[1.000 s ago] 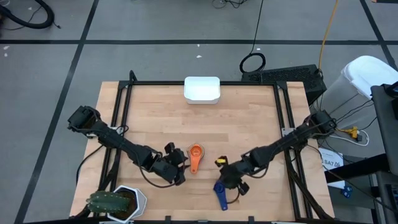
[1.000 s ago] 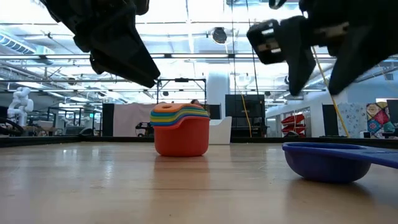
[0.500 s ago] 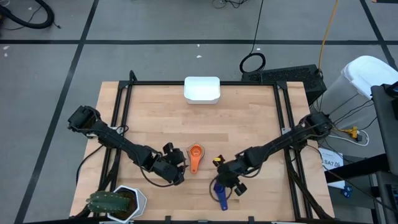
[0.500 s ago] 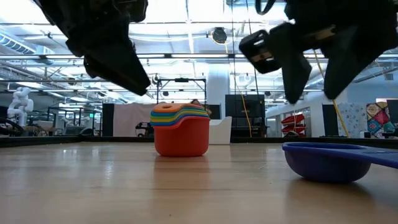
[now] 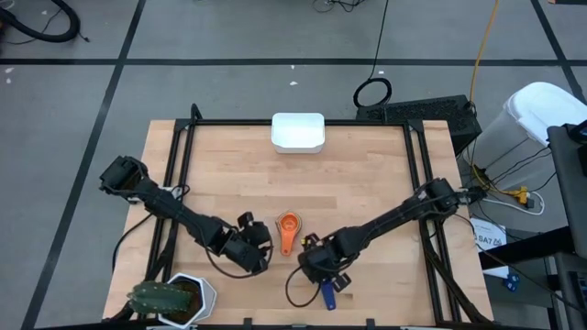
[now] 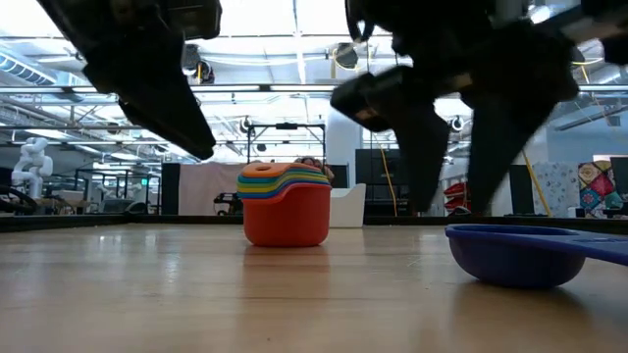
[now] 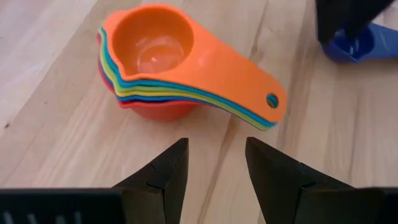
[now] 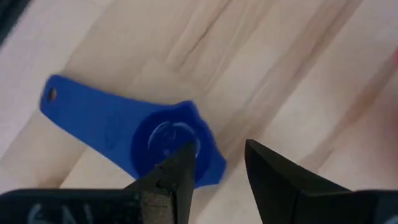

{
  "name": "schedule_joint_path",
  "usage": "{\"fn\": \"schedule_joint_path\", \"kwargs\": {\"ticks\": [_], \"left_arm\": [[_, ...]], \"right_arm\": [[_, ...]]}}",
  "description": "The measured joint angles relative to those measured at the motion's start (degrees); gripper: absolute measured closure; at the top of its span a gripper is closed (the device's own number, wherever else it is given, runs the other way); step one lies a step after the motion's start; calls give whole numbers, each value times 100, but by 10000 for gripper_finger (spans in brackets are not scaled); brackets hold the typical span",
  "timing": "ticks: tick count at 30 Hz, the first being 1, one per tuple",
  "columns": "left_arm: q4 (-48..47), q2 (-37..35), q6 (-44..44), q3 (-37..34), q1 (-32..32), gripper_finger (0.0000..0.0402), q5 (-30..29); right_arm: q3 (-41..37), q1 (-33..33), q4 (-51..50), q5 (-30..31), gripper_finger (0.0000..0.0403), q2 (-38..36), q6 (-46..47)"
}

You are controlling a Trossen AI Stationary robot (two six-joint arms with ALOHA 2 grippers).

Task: Nest measuring cups in basket
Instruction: Stack the dark blue measuring cup on top of the orange measuring cup

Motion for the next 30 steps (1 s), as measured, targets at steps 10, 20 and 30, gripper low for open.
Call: {"fn": "schedule_joint_path", "kwargs": {"ticks": [10, 20, 30], "left_arm": [[-49, 0, 263, -2, -68, 238, -8], [-44, 0, 281, -2, -64, 238, -24], [-41, 0, 251, -2, -64, 238, -70]], "right_arm": [[0, 63, -48, -13, 273, 55, 408], [-37, 44, 132, -2, 273, 55, 488], [-787, 7, 762, -17, 273, 29, 653]]}}
